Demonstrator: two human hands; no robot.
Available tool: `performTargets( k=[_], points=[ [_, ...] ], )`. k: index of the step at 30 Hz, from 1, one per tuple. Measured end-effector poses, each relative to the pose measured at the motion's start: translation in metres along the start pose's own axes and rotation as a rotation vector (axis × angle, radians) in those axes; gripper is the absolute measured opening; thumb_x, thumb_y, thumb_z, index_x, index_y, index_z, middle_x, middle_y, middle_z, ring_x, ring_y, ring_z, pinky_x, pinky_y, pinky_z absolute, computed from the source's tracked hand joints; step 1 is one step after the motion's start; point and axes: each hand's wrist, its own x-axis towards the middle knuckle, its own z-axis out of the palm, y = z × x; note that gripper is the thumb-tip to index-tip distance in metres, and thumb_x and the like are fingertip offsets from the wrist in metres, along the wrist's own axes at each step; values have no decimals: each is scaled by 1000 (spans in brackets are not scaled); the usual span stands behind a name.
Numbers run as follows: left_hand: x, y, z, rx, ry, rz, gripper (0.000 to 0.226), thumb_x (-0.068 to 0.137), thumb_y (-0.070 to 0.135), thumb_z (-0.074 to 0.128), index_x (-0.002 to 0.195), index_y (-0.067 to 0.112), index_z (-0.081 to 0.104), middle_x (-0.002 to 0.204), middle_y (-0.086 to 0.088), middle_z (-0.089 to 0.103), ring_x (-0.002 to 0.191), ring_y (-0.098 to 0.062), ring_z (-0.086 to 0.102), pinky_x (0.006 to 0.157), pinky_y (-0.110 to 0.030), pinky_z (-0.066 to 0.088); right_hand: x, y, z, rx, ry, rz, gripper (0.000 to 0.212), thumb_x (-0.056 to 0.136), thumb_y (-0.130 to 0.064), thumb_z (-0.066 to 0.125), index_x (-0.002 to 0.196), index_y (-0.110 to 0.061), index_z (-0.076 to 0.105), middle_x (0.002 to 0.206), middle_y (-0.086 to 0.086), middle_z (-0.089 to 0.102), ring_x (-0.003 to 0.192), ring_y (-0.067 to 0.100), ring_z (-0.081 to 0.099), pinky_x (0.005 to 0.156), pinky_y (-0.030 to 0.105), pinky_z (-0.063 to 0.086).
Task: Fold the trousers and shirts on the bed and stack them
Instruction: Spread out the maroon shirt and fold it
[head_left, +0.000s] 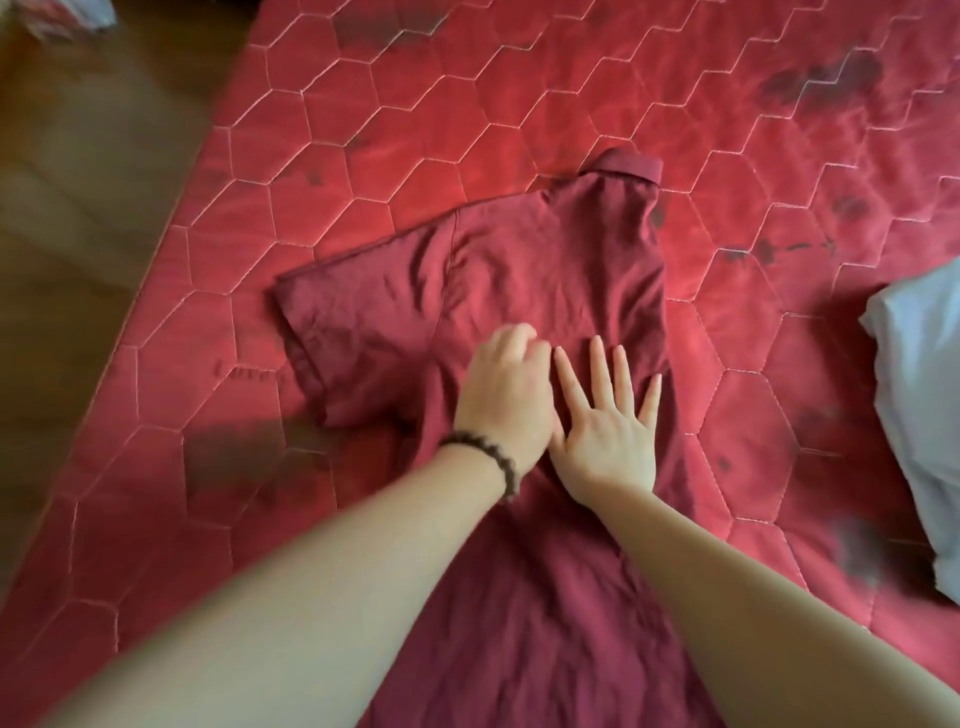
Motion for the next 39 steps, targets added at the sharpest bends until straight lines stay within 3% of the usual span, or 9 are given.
performTargets(
  k=[3, 5, 13, 18, 20, 24, 27, 33, 39],
  points=[
    [-58, -12, 26, 219, -250, -27, 58, 98, 39, 33, 150, 16, 28, 158, -8, 22, 147, -24, 16, 120, -41, 11, 0, -1, 0, 7, 17, 0, 59, 93, -60, 16, 149, -46, 3, 162, -3, 0, 148, 19, -7, 117, 55, -3],
    [-77, -42, 28, 314, -208, -57, 65, 95, 53, 25, 154, 26, 17, 161, 0, 11, 149, -19, 6, 121, -40, 3, 0, -1, 1, 17, 50, 7, 60, 93, -61, 18, 150, -45, 7, 162, -4, 3, 149, 20, -3, 118, 55, -1],
    [-95, -51, 11, 383, -83, -169, 62, 96, 37, 32, 150, 6, 25, 159, -11, 19, 148, -22, 11, 121, -42, 4, -2, 7, -21, 337, 34, -35, 54, 98, -36, 37, 150, -33, 23, 161, -2, 10, 149, 18, -2, 119, 50, -6],
    [-126, -15, 20, 263, -165, 34, 59, 95, 32, 29, 148, 5, 31, 157, -11, 25, 147, -25, 17, 120, -40, 13, -73, -13, -27, 309, 233, -239, 46, 85, -14, 42, 127, -8, 60, 145, 12, 46, 140, 31, 32, 117, 52, 12],
    [-139, -27, 21, 329, -231, 23, 63, 96, 42, 26, 152, 13, 22, 160, -6, 17, 148, -21, 12, 121, -40, 9, -109, -12, -13, 175, 70, -303, 48, 92, -28, 41, 138, -19, 51, 151, 5, 39, 144, 24, 27, 118, 52, 11],
    [-160, -64, 5, 439, -223, -25, 65, 95, 49, 26, 153, 19, 22, 160, -5, 18, 148, -21, 14, 120, -43, 10, -130, 43, -5, -26, -23, -38, 56, 98, -49, 32, 151, -38, 18, 160, -8, 12, 148, 14, 5, 118, 53, -5],
    [-177, -66, -6, 453, -183, -101, 64, 97, 45, 32, 151, 11, 24, 159, -10, 20, 148, -23, 12, 120, -48, 9, -146, 63, -14, -59, 34, 124, 55, 101, -43, 30, 152, -25, 24, 160, -1, 15, 149, 19, 3, 118, 54, -4],
    [-230, 0, 18, 309, -312, 109, 64, 94, 40, 21, 152, 13, 23, 160, -5, 18, 148, -20, 12, 121, -41, 10, -212, -18, 3, 66, -17, -200, 55, 95, -29, 37, 148, -16, 33, 157, 0, 24, 147, 20, 15, 118, 54, 11],
    [-274, -45, -4, 412, -329, 63, 67, 94, 47, 25, 152, 14, 25, 159, -6, 23, 147, -22, 19, 119, -45, 16, -267, 54, 3, -67, -62, 168, 63, 96, -50, 18, 153, -24, 17, 160, -5, 11, 148, 16, 3, 118, 54, 1]
  ],
)
